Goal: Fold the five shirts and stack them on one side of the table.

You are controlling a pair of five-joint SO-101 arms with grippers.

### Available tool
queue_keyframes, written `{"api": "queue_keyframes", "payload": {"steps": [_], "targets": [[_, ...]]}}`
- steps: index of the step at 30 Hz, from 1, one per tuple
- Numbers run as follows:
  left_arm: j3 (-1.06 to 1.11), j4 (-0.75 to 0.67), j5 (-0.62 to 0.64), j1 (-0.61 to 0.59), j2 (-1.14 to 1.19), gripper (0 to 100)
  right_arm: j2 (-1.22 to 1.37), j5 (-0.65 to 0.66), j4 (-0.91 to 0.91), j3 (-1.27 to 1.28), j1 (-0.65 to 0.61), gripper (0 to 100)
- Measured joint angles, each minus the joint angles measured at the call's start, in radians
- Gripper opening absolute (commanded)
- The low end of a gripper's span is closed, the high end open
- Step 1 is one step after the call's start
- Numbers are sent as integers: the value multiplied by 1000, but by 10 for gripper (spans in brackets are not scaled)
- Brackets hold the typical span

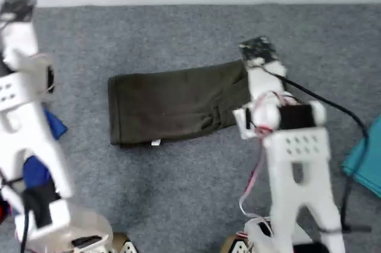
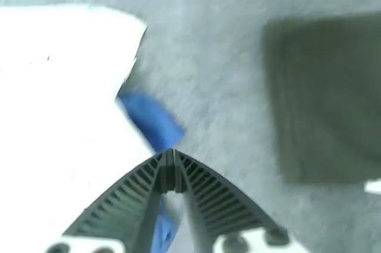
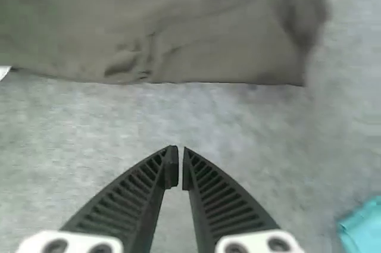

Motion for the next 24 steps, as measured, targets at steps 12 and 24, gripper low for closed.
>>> {"api": "queue_keyframes", "payload": {"steps": [12,24], "targets": [[345,-58,-5,21,-97,151,341,-34,41,-292,-72,25],[333,-272,169,279,222,279,345,-34,161,-292,170,25]]}}
